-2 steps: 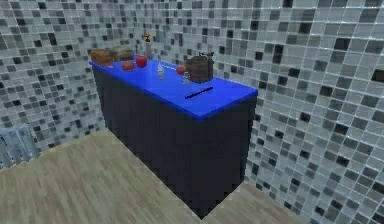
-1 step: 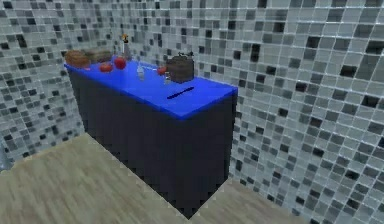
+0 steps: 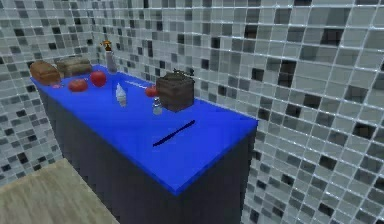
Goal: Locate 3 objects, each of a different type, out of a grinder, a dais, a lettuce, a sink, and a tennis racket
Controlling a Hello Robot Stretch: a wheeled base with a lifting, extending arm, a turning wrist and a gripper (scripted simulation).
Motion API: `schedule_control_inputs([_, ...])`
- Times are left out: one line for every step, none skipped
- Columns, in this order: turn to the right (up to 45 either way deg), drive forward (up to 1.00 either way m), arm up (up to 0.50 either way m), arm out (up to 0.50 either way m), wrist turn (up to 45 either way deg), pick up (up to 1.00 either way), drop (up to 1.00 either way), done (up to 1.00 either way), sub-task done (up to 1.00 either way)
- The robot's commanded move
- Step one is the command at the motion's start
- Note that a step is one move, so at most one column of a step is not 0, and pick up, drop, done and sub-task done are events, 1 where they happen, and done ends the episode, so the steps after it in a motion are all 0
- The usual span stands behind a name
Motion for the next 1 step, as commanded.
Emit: schedule_control_inputs([0.0,0.00,0.00,0.00,0.0,0.00,0.00,0.00,1.00])
